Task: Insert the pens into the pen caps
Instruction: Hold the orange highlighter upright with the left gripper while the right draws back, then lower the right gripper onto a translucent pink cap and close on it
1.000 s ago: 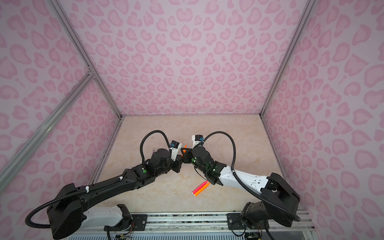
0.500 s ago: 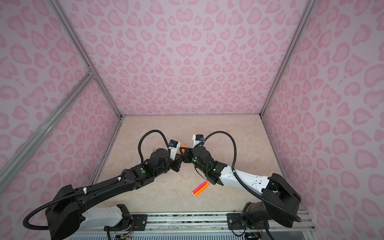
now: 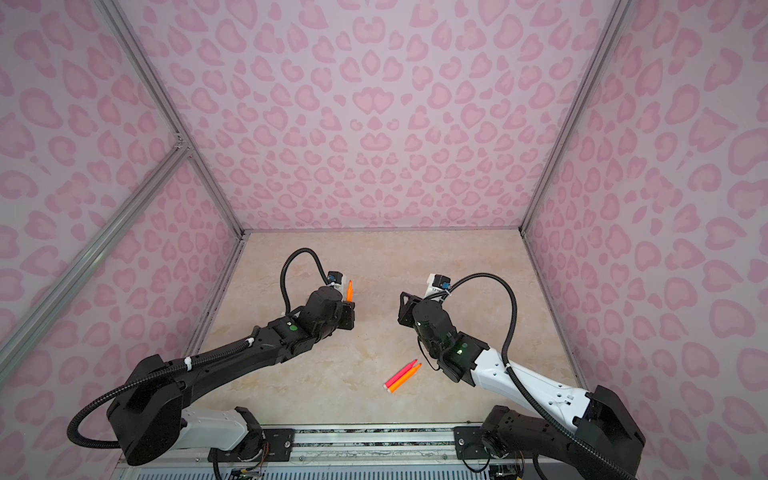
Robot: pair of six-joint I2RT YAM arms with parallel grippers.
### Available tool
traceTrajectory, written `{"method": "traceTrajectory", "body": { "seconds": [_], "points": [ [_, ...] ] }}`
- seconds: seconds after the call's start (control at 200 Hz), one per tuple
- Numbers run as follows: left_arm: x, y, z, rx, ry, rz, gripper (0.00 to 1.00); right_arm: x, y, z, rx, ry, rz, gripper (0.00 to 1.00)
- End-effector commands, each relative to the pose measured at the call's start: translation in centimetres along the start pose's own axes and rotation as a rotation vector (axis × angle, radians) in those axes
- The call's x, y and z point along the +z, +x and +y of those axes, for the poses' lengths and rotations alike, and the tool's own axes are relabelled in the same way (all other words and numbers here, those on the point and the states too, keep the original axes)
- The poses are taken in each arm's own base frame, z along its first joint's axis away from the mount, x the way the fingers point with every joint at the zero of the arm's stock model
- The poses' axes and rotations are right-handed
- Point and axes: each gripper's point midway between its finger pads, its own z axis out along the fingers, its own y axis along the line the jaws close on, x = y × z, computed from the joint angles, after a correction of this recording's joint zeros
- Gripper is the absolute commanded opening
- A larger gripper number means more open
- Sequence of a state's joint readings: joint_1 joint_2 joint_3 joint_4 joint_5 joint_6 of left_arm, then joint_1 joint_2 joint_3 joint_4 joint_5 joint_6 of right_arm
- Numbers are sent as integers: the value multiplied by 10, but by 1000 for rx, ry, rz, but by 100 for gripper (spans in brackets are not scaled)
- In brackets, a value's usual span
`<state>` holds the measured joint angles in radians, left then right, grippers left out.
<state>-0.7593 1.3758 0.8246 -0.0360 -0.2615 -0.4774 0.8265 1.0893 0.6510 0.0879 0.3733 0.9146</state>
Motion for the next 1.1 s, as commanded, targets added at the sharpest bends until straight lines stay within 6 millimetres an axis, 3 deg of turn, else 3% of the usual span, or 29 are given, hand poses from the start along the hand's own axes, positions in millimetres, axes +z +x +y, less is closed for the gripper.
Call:
{"method": "traceTrajectory", "body": {
  "seconds": [0.0,0.16,0.355,0.575,0.745,1.095],
  "points": [
    [0,-4,-2,-25,-1,-4,3,-8,12,-53,16,204,-3,36],
    [-3,-7,1,-12,-10,-20,3,-25,35,-110,34,384,37,35],
    [-7,-10,5,-1,-28,-38,3,-51,54,-144,85,452,104,36],
    [-13,-10,0,-13,16,-48,3,-64,79,-157,66,488,238,36],
    [-11,-11,3,-2,-4,-49,3,-58,113,-168,94,494,343,36],
    [-13,-13,2,2,1,-54,3,-43,117,-158,66,505,373,37]
  ]
}}
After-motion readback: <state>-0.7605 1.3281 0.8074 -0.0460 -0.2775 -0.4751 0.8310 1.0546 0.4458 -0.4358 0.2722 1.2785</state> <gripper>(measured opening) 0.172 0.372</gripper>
